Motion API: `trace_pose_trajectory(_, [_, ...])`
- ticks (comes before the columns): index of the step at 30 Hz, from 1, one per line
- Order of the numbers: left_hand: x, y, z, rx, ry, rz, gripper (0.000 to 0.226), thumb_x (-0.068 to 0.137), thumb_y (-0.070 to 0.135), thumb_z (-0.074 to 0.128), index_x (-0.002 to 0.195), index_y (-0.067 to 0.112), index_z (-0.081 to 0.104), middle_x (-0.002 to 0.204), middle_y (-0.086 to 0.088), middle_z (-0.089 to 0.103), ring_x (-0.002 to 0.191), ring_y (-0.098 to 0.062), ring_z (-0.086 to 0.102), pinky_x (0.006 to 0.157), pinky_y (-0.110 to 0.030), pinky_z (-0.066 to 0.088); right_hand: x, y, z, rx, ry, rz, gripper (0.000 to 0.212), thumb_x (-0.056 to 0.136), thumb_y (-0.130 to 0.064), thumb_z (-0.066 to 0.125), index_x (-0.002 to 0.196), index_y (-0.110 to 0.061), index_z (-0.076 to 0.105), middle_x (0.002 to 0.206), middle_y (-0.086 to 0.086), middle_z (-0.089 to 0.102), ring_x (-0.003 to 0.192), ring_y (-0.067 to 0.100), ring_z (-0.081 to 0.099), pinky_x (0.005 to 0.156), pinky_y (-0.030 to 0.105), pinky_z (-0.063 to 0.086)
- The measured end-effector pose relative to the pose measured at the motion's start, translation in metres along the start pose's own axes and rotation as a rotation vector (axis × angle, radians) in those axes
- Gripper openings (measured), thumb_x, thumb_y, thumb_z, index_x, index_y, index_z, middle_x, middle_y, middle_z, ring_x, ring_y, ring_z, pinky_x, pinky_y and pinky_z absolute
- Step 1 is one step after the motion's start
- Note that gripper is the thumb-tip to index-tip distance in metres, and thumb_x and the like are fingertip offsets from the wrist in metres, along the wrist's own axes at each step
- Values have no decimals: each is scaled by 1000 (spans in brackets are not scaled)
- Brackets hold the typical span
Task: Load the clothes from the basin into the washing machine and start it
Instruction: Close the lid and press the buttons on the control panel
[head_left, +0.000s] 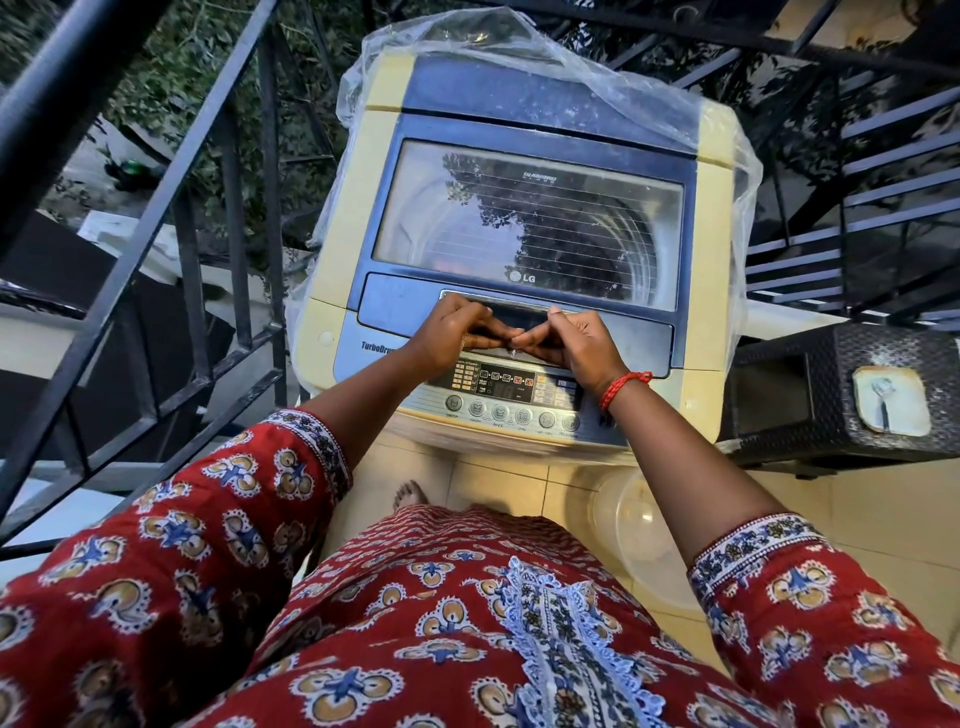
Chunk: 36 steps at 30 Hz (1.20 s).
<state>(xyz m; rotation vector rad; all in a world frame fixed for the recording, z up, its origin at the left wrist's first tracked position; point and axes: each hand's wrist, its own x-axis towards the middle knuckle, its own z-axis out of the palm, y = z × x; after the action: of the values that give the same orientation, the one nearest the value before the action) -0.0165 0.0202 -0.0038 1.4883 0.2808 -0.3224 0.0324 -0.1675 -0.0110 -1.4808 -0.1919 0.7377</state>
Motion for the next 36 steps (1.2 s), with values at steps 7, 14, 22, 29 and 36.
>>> trace_pose_trajectory(7, [2, -2, -1, -16, 1, 0, 40, 98, 1, 29, 97, -24, 60, 104, -33, 65, 87, -20, 71, 81, -28, 58, 1, 2, -1, -20, -3, -5, 50, 104, -22, 36, 80, -2, 75, 88, 16, 75, 99, 31, 69, 95, 43, 52])
trace_pose_trajectory(14, [0, 0, 0, -10, 3, 4, 40, 99, 2, 29, 91, -18, 63, 102, -29, 66, 86, -18, 71, 82, -28, 58, 2, 4, -2, -28, 1, -11, 49, 102, -24, 37, 80, -3, 76, 90, 18, 74, 99, 32, 69, 95, 45, 52])
trace_pose_trajectory(22, [0, 0, 1, -22, 5, -4, 40, 99, 1, 29, 94, -20, 62, 100, -27, 67, 85, -17, 72, 80, -26, 58, 2, 3, 0, -4, -10, -10, 51, 104, -21, 35, 77, -6, 76, 86, 16, 75, 98, 29, 69, 91, 37, 55])
trace_pose_trajectory(29, [1, -1, 0, -13, 7, 2, 40, 98, 1, 29, 98, -25, 60, 103, -32, 66, 88, -23, 71, 82, -30, 58, 1, 2, 0, 0, -10, -14, 51, 104, -19, 34, 78, -5, 75, 84, 13, 75, 96, 29, 70, 87, 33, 56])
trace_pose_trajectory(36, [-1, 2, 1, -21, 5, 5, 40, 98, 0, 29, 96, -21, 62, 100, -29, 67, 87, -21, 71, 83, -31, 58, 1, 2, 0, -6, -6, -11, 52, 104, -20, 34, 77, -7, 76, 85, 15, 75, 95, 27, 70, 85, 31, 56])
